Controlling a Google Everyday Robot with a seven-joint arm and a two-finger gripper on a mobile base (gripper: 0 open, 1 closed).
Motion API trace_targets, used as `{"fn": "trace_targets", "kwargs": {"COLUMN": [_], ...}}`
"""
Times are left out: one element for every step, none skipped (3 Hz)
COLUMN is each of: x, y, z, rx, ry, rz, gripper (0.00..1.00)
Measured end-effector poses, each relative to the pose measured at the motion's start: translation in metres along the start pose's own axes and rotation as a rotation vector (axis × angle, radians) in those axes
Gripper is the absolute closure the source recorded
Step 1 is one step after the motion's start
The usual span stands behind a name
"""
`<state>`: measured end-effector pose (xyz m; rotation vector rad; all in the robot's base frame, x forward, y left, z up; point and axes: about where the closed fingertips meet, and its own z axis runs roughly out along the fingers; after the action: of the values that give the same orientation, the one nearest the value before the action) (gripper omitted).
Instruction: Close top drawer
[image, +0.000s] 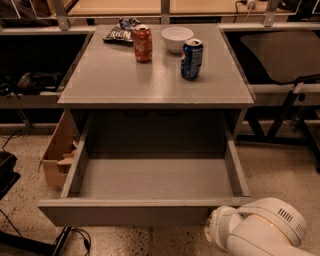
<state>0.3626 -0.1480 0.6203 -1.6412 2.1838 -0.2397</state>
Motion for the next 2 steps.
{"fn": "trace_targets", "kwargs": {"x": [-0.007, -0.0101], "y": [-0.0118, -0.0162], "z": [0.0058, 0.0078], "rx": [0.024, 0.031], "ry": [-0.04, -0.055], "rz": [0.01, 0.016], "gripper": [1.0, 1.0]}}
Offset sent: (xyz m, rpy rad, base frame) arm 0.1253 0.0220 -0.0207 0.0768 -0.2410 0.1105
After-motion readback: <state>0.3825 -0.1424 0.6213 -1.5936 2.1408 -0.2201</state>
